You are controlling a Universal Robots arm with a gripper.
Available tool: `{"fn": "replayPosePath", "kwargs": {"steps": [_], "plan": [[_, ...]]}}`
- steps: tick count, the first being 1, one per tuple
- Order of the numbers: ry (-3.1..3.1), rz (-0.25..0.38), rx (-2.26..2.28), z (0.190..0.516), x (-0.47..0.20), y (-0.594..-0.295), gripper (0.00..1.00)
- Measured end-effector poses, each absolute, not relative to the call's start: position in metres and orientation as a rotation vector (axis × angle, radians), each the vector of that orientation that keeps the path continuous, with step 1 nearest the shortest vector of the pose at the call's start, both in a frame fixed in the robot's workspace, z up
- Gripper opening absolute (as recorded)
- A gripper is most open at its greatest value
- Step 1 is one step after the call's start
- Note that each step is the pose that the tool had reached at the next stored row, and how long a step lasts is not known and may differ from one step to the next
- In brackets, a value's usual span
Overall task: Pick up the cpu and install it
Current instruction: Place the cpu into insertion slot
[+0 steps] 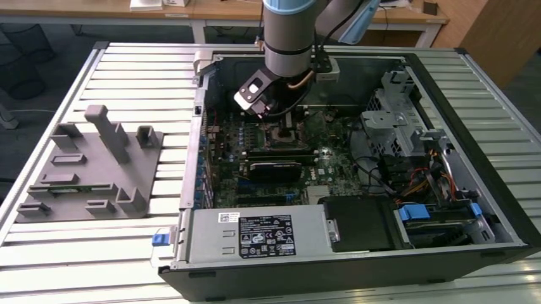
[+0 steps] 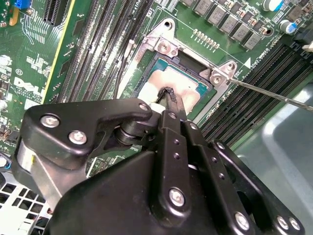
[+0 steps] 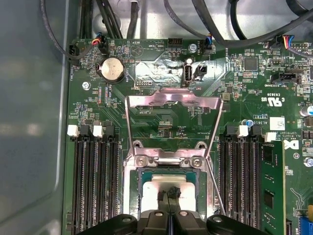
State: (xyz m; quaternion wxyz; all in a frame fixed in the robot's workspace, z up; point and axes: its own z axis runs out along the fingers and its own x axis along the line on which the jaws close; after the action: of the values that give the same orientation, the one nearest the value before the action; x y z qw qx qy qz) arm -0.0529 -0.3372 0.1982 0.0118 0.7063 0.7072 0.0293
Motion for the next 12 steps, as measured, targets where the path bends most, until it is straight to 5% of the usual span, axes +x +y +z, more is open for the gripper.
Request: {"fn": "replayPosePath", "kwargs": {"steps": [12], "plan": [[2.205,0.091,2.202,0.212,-0.053,-0.337,0.11]]}}
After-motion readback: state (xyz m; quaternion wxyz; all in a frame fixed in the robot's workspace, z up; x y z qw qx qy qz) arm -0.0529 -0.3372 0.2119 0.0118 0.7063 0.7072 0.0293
